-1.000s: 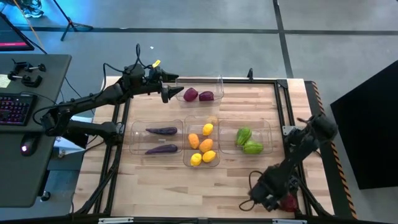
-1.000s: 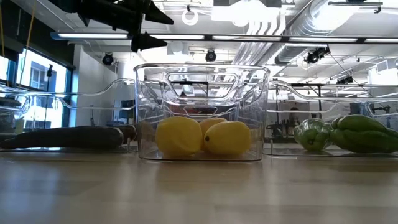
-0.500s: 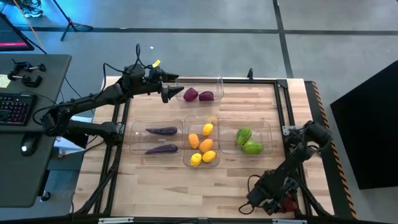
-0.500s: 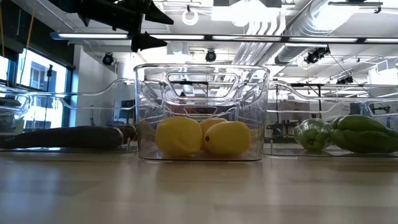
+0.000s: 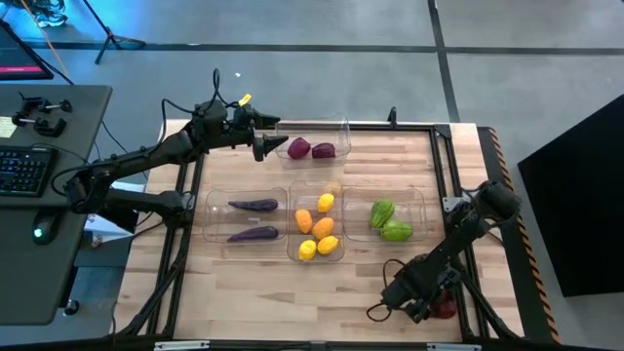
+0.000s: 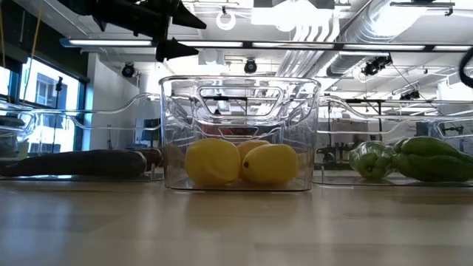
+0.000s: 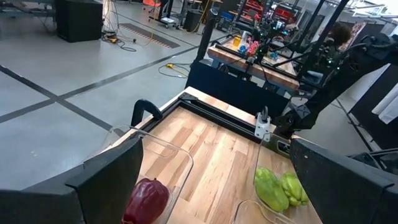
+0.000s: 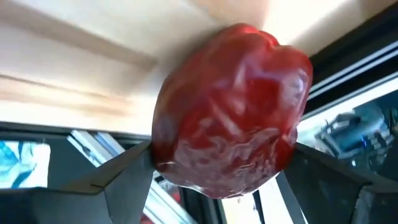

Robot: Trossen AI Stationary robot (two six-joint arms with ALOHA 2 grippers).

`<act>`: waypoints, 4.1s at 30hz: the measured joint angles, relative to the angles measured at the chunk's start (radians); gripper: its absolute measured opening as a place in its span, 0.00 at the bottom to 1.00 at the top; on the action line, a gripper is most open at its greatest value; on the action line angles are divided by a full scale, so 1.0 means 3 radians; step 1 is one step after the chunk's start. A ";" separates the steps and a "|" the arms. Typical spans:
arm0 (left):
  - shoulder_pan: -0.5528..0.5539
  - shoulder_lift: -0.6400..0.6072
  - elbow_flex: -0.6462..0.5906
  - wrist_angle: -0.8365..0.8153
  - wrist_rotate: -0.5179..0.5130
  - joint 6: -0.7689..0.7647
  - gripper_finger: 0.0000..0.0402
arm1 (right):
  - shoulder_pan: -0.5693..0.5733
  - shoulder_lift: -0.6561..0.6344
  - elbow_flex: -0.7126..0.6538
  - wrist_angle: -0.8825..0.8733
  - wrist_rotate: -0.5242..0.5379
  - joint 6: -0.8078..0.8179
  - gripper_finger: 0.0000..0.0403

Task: Sort produce into baskets
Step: Put the red apple in the top transparent bin

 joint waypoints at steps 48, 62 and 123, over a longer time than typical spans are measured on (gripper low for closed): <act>0.0000 0.0000 0.0000 -0.0002 -0.0001 0.0004 0.98 | -0.0596 -0.0338 0.0090 -0.0307 0.1733 0.0026 0.94; 0.0000 0.0000 0.0000 -0.0003 -0.0001 0.0002 0.98 | -0.0595 -0.0344 0.0097 -0.0295 0.2031 -0.0057 0.94; 0.0000 -0.0783 0.0595 -0.0581 -0.0477 -0.0413 0.98 | -0.4124 -0.0138 0.0853 0.3620 0.2393 -0.3093 0.70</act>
